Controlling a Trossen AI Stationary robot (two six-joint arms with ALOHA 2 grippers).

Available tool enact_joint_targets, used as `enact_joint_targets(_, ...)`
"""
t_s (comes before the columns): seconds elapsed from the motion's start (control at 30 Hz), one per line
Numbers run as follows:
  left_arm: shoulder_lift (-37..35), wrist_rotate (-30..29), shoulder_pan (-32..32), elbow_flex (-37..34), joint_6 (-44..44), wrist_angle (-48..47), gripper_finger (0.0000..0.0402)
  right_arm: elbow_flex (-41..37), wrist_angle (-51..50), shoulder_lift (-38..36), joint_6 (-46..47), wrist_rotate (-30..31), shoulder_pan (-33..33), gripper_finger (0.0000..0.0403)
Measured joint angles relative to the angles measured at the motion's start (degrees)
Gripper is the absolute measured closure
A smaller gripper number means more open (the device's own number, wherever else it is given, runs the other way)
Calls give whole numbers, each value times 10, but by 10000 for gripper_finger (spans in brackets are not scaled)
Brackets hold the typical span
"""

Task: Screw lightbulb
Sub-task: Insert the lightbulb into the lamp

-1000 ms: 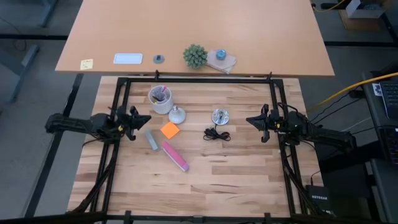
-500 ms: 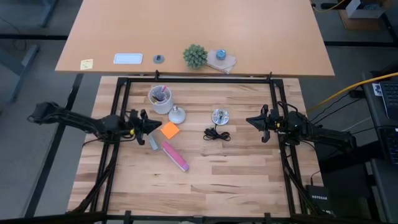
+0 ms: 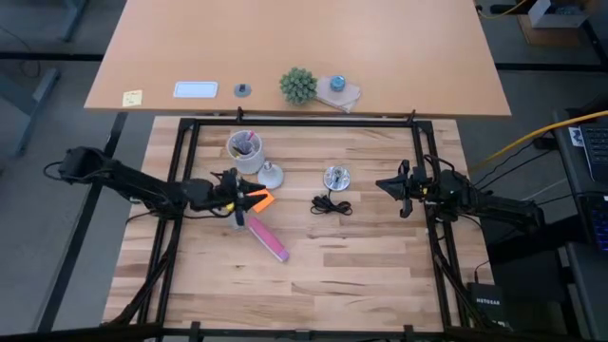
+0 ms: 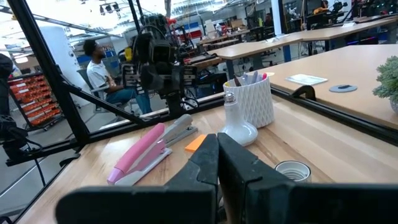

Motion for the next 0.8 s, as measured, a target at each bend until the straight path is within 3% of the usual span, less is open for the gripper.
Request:
enact_joint_targets(0.13, 35, -74, 0, 7, 1, -34, 258, 0, -1, 0, 4, 0, 0, 397)
enact_joint_targets(0.3, 83, -141, 1, 10, -90, -69, 262, 0, 0, 0, 4, 13, 0, 370)
enact_joint_targets(0.57, 169, -185, 5, 10, -157, -66, 262, 0, 0, 0, 4, 12, 0, 281)
enact_joint_targets(0.8, 205, -204, 52, 13, -174, -48, 263, 0, 0, 0, 3, 11, 0, 247)
